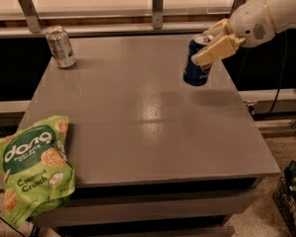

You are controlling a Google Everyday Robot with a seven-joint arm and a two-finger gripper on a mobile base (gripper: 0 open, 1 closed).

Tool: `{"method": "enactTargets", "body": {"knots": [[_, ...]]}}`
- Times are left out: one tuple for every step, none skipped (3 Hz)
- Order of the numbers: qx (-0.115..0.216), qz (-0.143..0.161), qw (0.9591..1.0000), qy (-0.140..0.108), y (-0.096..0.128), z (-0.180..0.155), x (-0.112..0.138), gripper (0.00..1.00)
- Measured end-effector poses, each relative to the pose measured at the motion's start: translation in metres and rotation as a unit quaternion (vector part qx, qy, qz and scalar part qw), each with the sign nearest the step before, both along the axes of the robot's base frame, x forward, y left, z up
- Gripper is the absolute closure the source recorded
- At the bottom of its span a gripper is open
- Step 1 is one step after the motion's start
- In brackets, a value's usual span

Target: Pick pepsi can

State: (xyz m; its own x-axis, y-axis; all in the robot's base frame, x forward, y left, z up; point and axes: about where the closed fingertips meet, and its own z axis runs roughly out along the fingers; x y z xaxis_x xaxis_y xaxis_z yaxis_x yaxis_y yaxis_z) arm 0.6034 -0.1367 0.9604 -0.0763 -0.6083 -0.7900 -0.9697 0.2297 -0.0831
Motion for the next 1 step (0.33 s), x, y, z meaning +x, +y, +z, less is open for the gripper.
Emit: {"method": "enactTargets", "body": {"knots": [[0.002, 0.000, 1.0000, -0.009, 0.0004, 0.0084, 0.0016, 1.00]]}}
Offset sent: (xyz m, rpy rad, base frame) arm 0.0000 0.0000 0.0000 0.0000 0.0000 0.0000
